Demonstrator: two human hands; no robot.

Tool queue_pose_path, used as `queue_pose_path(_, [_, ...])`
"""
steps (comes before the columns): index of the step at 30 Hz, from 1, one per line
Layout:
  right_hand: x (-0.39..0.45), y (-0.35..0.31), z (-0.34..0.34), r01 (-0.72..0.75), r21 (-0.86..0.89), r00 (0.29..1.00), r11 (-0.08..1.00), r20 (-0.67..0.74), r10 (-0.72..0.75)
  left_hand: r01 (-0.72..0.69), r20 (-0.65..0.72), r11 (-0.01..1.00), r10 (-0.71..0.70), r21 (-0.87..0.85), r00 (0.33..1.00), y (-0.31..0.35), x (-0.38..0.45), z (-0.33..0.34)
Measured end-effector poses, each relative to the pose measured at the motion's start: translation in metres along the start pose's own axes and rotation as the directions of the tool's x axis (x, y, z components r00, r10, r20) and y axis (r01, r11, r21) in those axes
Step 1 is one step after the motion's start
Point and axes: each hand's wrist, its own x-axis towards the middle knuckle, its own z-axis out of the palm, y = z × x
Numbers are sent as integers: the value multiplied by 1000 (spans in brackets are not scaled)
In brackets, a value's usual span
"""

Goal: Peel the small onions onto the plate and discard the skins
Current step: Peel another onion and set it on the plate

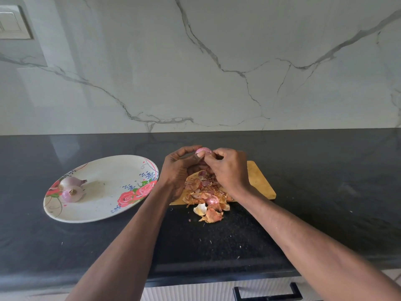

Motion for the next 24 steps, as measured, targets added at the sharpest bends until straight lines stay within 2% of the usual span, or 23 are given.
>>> queue_pose_path(5, [0,-3,-3,-16,42,1000,999,4,16,13,10,1000,-12,-19,1000,1,2,-3])
queue_pose_path(8, [0,-10,-7,-139,182,990,973,56,131,52,23,995,-50,-82,998,2,2,-3])
queue_pose_path(13, [2,-13,-13,-372,348,928,861,159,337,114,51,986,-109,-118,993,2,3,-6])
queue_pose_path(17, [7,-10,-15,-538,462,836,705,187,516,132,47,975,-126,-179,991,3,4,-6])
queue_pose_path(20, [7,-10,-16,-589,459,802,665,231,551,138,33,966,-133,-220,990,4,5,-4])
queue_pose_path(24, [4,-8,-12,-635,355,771,686,239,590,129,14,955,-130,-267,991,6,6,-5])
